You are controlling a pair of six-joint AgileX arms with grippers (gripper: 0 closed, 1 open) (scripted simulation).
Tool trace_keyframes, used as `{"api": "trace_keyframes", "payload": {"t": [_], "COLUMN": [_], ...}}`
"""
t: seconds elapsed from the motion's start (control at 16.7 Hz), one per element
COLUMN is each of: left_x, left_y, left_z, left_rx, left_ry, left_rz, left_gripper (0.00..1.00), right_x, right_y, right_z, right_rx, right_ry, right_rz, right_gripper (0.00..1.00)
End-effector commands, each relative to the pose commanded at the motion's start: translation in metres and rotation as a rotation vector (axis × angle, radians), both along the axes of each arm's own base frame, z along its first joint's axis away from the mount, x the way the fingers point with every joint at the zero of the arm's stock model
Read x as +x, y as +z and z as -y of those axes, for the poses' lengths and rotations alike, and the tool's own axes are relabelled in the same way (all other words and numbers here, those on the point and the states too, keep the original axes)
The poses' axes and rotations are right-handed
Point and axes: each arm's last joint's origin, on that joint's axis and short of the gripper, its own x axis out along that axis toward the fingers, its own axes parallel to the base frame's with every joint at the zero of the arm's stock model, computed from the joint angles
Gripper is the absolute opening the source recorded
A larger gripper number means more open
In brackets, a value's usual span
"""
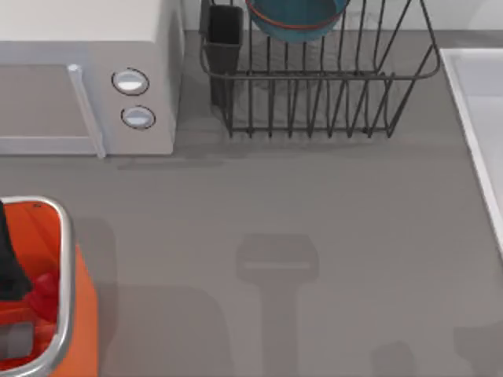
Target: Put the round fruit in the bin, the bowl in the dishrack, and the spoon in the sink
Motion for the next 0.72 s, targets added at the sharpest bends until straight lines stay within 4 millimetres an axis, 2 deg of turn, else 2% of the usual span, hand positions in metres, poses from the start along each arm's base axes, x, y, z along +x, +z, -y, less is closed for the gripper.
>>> {"api": "trace_keyframes", "payload": {"t": [0.18, 0.36, 0.72], "left_x": [0.0, 0.0, 0.0], "left_y": [0.0, 0.0, 0.0], "left_z": [0.0, 0.0, 0.0], "left_rx": [0.0, 0.0, 0.0], "left_ry": [0.0, 0.0, 0.0], "left_rz": [0.0, 0.0, 0.0], "left_gripper": [1.0, 1.0, 1.0], "right_x": [0.016, 0.03, 0.049], "right_y": [0.0, -0.001, -0.001], "right_z": [0.014, 0.029, 0.048], "right_rx": [-0.083, -0.093, -0.062], "right_ry": [0.206, 0.391, 0.635], "right_rz": [-0.263, -0.453, -0.613], "right_gripper": [1.0, 1.0, 1.0]}}
